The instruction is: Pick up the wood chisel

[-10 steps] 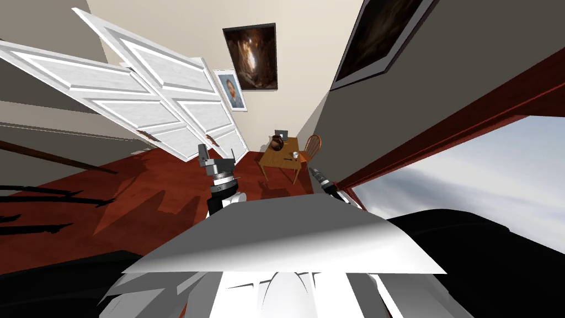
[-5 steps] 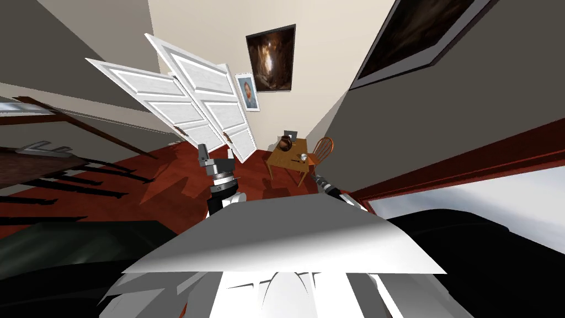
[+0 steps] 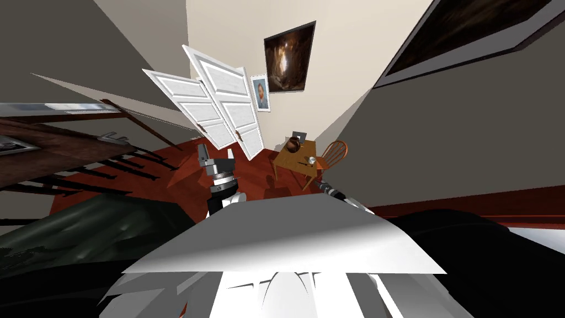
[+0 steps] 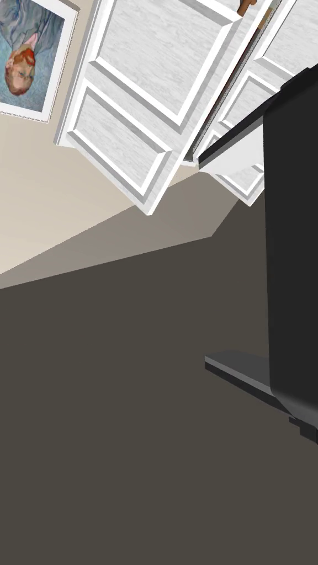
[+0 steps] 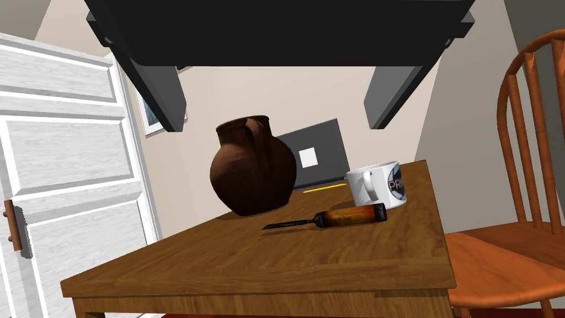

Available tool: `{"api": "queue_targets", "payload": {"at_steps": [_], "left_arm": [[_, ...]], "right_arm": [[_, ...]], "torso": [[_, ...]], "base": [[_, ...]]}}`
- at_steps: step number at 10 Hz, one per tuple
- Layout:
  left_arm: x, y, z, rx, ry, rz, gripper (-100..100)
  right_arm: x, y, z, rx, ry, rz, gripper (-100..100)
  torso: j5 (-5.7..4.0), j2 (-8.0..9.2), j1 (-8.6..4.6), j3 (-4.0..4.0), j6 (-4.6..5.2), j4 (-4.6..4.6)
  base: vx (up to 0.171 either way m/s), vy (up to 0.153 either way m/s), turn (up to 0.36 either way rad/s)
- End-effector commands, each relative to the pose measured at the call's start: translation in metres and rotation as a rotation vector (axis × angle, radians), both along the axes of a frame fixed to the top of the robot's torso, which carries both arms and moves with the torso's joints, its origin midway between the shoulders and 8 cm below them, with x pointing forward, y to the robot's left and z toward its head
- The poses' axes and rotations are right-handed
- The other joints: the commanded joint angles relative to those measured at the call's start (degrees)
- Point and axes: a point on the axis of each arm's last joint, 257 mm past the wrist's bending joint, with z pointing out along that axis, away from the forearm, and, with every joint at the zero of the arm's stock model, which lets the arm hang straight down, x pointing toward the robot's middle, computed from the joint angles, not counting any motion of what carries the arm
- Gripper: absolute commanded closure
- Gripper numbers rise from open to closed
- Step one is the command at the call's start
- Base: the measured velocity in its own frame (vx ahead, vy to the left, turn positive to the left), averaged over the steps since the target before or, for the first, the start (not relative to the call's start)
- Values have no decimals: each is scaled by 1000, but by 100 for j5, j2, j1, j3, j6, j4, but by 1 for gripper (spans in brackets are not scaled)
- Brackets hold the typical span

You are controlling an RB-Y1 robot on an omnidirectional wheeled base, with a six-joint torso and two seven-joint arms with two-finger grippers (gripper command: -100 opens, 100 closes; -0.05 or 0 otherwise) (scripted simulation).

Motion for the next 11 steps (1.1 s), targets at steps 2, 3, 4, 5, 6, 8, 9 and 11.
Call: {"api": "queue_targets", "payload": {"at_steps": [2,3,4,5,6,8,9,11], "left_arm": [[0,0,0,0,0,0,0],[0,0,0,0,0,0,0],[0,0,0,0,0,0,0],[0,0,0,0,0,0,0],[0,0,0,0,0,0,0],[0,0,0,0,0,0,0],[0,0,0,0,0,0,0],[0,0,0,0,0,0,0]], "right_arm": [[-31,-30,-28,-111,105,16,-100],[-51,-48,-43,-178,168,34,-100],[-53,-50,-44,-180,173,31,-100],[-53,-50,-44,-180,174,30,-100],[-73,-65,-56,-242,231,54,-100],[-77,-70,-59,-247,242,46,-100],[-99,-86,-70,-307,302,68,-100],[-123,-104,-79,-365,365,89,-100]], "torso": [[1,-20,9,-11,-2,-4],[2,-13,4,-9,9,-5],[1,-13,1,-8,0,-3],[0,-6,0,-5,8,-2],[0,11,-1,5,11,1],[0,0,-1,-1,6,-1],[-1,12,-2,6,12,1],[-1,-2,-3,-2,9,-1]], "base": [[127,53,322],[112,29,346],[91,17,152],[42,12,-41],[80,25,275],[66,9,115],[95,15,313],[106,9,263]]}}
